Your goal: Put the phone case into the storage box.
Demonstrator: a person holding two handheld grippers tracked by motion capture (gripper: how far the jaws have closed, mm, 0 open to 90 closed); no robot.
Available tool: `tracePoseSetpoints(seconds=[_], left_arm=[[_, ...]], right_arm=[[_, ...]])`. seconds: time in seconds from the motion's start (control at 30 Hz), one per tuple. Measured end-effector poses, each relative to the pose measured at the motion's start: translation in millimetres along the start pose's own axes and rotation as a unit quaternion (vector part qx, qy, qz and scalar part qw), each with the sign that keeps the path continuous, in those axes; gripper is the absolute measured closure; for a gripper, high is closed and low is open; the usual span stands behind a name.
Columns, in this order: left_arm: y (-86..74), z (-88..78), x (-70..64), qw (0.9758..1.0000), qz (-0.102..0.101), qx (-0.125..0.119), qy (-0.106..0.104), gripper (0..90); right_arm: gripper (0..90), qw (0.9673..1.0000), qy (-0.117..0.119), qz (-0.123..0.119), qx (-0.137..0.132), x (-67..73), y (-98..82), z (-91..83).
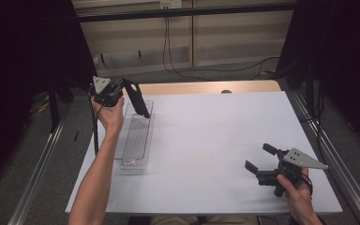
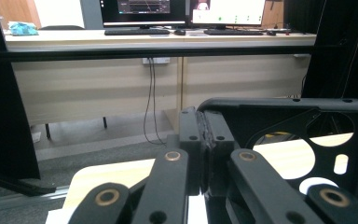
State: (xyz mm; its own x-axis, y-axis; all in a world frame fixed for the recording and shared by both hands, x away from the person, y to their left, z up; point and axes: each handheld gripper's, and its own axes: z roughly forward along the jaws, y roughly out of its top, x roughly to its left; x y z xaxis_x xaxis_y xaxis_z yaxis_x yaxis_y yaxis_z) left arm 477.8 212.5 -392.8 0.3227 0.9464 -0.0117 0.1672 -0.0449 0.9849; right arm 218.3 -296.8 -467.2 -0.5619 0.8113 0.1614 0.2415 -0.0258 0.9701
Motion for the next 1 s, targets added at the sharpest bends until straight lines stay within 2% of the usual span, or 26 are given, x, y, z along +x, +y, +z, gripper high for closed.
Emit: tracePoseSetpoints(seconds=[0.07,0.1,0.17,0.2,0.27,0.4,0.43,0.57,0.6,0.63,0.67,0.7,0.77,0.83,0.87,0.93,1.0], left_arm=[[-1.1,0.9,0.1,1.0000,-0.001,0.002,0.004,88.2],[-1.9,1.6,0.1,1.0000,-0.003,0.002,0.000,88.2],[-3.4,1.9,-0.1,0.9999,-0.003,0.005,0.010,88.2],[-4.3,2.9,0.7,1.0000,-0.004,0.003,0.005,88.1],[-5.6,3.2,1.4,0.9999,0.001,0.009,0.011,88.1],[-8.1,4.2,2.2,0.9999,0.001,0.012,0.011,88.2],[-9.0,4.9,1.7,0.9999,-0.004,0.007,0.007,88.2],[-11.3,5.7,1.0,0.9998,0.002,0.016,0.009,88.2],[-12.1,5.9,0.7,0.9999,-0.001,0.016,0.004,88.4],[-12.2,6.1,-0.5,0.9998,-0.003,0.017,0.011,88.5],[-12.6,6.2,-0.9,0.9998,-0.004,0.019,0.006,88.5],[-12.7,6.1,-0.2,0.9998,-0.001,0.021,0.007,88.5],[-13.7,6.8,0.0,0.9997,-0.010,0.019,0.009,88.6],[-14.6,6.9,0.1,0.9997,-0.004,0.025,0.006,88.6],[-14.6,6.9,-0.7,0.9995,-0.002,0.028,0.012,88.5],[-14.7,7.7,-2.0,0.9995,-0.007,0.028,0.011,88.5],[-14.5,8.5,-1.6,0.9996,-0.003,0.029,0.006,88.6]], right_arm=[[0.3,1.0000,-0.001,0.001,-0.002,-0.2,0.0,0.3],[0.3,1.0000,0.000,-0.001,-0.001,-0.5,-0.1,0.3],[0.3,1.0000,-0.001,-0.002,0.000,-1.0,-0.3,0.0],[0.3,1.0000,0.000,-0.005,0.001,-1.4,-0.3,0.0],[0.3,1.0000,0.001,-0.003,0.001,-1.0,-0.3,0.3],[0.3,1.0000,-0.001,-0.001,-0.001,-0.7,-0.2,0.0],[0.3,1.0000,-0.002,0.000,-0.001,-0.7,-0.2,0.0],[0.3,1.0000,0.000,-0.002,0.000,-0.9,-0.3,0.1],[0.3,1.0000,0.000,-0.003,0.001,-1.1,-0.4,0.0],[0.3,1.0000,0.000,-0.004,0.001,-1.2,-0.4,0.1],[0.3,1.0000,0.000,-0.003,0.001,-1.2,-0.4,0.0],[0.3,1.0000,0.000,-0.003,0.001,-1.2,-0.4,0.0],[0.3,1.0000,-0.001,0.000,-0.001,-0.7,-0.2,0.1],[0.3,1.0000,-0.001,0.000,-0.001,-0.7,-0.2,0.1],[0.3,1.0000,0.000,0.000,-0.001,-0.6,-0.2,0.3],[0.3,1.0000,0.000,0.000,-0.001,-0.6,-0.2,0.3],[0.3,1.0000,0.001,-0.003,0.001,-1.0,-0.3,0.3]])
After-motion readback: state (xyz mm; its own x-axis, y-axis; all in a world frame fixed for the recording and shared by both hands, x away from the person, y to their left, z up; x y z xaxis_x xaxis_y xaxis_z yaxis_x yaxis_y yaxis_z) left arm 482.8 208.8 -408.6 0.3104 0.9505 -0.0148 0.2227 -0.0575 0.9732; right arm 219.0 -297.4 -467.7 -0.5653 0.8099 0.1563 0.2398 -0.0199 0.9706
